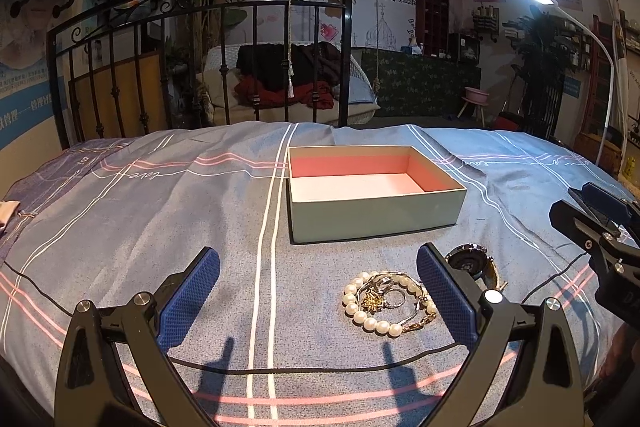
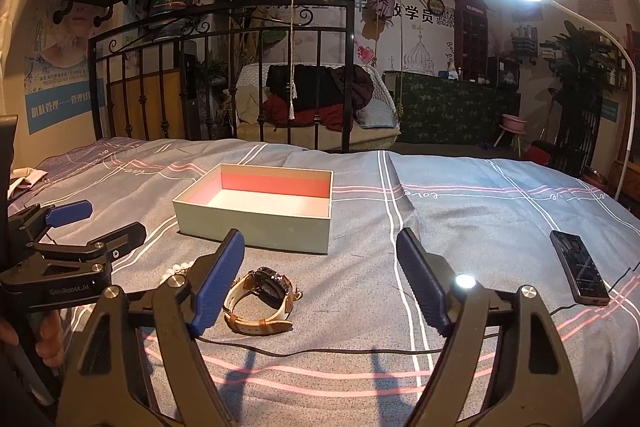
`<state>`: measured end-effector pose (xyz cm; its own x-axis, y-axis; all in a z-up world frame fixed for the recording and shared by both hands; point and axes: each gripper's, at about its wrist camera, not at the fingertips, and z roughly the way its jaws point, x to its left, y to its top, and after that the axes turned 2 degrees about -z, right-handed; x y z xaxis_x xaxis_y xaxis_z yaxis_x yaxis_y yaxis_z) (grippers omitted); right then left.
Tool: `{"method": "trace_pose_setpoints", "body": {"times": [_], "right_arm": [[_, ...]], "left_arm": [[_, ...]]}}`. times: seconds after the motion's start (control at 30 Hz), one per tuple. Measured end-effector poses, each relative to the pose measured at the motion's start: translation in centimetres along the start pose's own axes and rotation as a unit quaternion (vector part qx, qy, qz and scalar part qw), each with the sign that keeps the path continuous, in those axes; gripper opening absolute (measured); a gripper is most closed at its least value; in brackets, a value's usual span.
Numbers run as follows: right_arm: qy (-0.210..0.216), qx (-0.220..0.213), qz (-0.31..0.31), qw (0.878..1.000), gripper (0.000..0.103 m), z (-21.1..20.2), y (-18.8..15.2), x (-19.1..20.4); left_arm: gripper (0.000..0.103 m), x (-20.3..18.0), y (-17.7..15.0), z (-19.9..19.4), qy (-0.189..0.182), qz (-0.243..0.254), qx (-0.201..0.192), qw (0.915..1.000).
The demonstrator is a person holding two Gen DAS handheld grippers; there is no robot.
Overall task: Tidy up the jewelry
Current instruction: 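Move both tools toward the jewelry pile beside the green box, then grasp the pearl bracelet with the left tool while the right tool grasps the watch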
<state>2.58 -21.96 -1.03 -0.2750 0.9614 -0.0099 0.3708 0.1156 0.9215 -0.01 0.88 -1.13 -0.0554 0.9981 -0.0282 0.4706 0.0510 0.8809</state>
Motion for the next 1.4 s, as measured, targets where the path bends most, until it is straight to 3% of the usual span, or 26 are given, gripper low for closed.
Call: {"method": "trace_pose_setpoints", "body": {"times": [0.67,0.8,0.93,1.03,1.1,1.33,1.4], "right_arm": [[0.003,0.008,0.002,1.0,0.076,0.4,-0.3,0.0],[0.018,0.033,-0.005,0.999,0.075,1.2,-0.6,0.2],[0.049,0.064,-0.006,0.997,0.063,2.2,-1.0,0.6],[0.063,0.072,-0.016,0.995,0.06,2.7,-1.2,1.3],[0.071,0.075,-0.021,0.994,0.06,2.9,-1.3,1.8],[0.092,0.09,-0.028,0.991,0.06,3.8,-2.0,2.8],[0.095,0.091,-0.032,0.991,0.06,3.8,-2.2,3.0]], "left_arm": [[0.096,0.2,-0.6,0.5,-0.001,0.004,0.021,0.9998],[0.096,0.0,-1.0,1.6,0.0,0.019,0.069,0.9974],[0.096,0.2,-1.5,3.0,0.003,0.016,0.118,0.9929],[0.09,0.8,-1.3,4.0,0.005,0.004,0.142,0.9898],[0.08,1.1,-1.1,4.5,0.005,-0.002,0.157,0.9876],[0.076,1.0,-1.2,6.1,-0.005,0.008,0.194,0.981],[0.065,0.8,-1.2,6.5,-0.006,0.011,0.199,0.9799]]}}
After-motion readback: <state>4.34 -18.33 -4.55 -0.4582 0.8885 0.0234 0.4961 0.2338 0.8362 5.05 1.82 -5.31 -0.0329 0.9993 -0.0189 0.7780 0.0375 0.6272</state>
